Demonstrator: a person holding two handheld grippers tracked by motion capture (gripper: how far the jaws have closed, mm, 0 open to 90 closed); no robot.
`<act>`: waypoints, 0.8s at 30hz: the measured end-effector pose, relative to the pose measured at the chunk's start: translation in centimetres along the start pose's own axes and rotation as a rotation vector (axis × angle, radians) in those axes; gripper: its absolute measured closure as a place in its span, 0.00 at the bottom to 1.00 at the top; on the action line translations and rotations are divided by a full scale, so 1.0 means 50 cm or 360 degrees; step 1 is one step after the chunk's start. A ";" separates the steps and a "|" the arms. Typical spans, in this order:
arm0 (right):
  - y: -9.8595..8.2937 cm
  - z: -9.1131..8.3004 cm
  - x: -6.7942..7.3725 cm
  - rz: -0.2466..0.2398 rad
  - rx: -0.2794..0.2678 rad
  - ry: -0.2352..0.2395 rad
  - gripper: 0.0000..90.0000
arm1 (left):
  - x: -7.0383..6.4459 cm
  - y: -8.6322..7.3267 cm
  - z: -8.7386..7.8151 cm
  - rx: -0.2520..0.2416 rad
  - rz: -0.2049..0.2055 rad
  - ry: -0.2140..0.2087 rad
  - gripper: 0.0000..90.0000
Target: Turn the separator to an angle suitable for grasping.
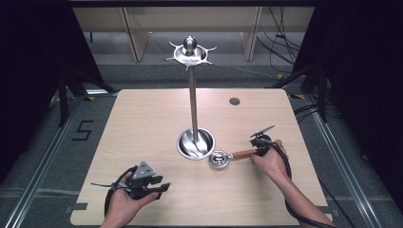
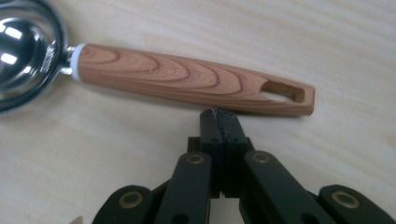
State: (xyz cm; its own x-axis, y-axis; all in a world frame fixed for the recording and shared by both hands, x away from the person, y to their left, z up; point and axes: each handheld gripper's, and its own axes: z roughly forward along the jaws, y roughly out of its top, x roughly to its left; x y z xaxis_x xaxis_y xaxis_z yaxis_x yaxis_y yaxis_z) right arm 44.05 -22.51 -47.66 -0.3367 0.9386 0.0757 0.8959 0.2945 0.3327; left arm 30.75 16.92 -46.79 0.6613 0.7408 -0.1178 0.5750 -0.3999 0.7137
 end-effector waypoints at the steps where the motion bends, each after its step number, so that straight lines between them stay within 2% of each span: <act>1: 0.010 0.009 -0.004 -0.0026 -0.0029 -0.0038 1.00 | -0.001 0.000 0.000 -0.0008 -0.0008 -0.0011 0.64; 3: 0.014 0.009 -0.005 -0.0032 -0.0021 -0.0047 1.00 | 0.001 0.000 -0.002 0.0010 0.0014 -0.0019 0.64; 4: 0.021 0.012 -0.005 -0.0019 -0.0030 -0.0042 1.00 | -0.001 0.000 0.000 -0.0007 -0.0004 -0.0011 0.64; 6: 0.031 0.014 -0.006 0.0002 -0.0030 -0.0053 1.00 | 0.000 0.001 0.000 0.0002 0.0008 0.0009 0.64; 7: 0.037 0.013 -0.003 0.0067 -0.0014 -0.0030 1.00 | 0.000 0.001 -0.001 0.0006 0.0002 -0.0010 0.64; 9: 0.044 0.017 -0.006 0.0056 -0.0027 -0.0036 1.00 | 0.000 0.001 0.000 -0.0002 0.0004 -0.0010 0.64; 12: 0.053 0.021 -0.005 0.0104 -0.0045 -0.0018 1.00 | 0.000 0.001 0.000 0.0002 0.0002 -0.0009 0.64; 15: 0.060 0.027 -0.006 0.0087 -0.0085 -0.0028 1.00 | 0.000 0.001 0.001 0.0000 -0.0001 -0.0017 0.64; 16: 0.064 0.027 -0.003 0.0128 -0.0074 -0.0005 1.00 | 0.001 0.002 0.000 0.0009 0.0011 -0.0018 0.64; 20: 0.075 0.034 -0.005 0.0144 -0.0108 0.0021 1.00 | 0.002 0.002 0.000 0.0003 0.0008 -0.0017 0.65; 22: 0.077 0.036 -0.007 0.0159 -0.0126 0.0024 0.98 | 0.003 0.002 0.001 0.0001 0.0003 -0.0002 0.64; 24: 0.077 0.035 -0.007 0.0173 -0.0130 0.0024 0.95 | 0.003 0.002 0.001 0.0003 0.0003 -0.0027 0.64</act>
State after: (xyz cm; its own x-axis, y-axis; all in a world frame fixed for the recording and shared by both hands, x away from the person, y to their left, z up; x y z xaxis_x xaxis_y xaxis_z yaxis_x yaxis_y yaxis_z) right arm 48.14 -21.41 -48.04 -0.2434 0.9612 0.1294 0.9011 0.1748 0.3969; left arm 30.91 16.98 -46.76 0.6704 0.7309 -0.1281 0.5748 -0.4023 0.7126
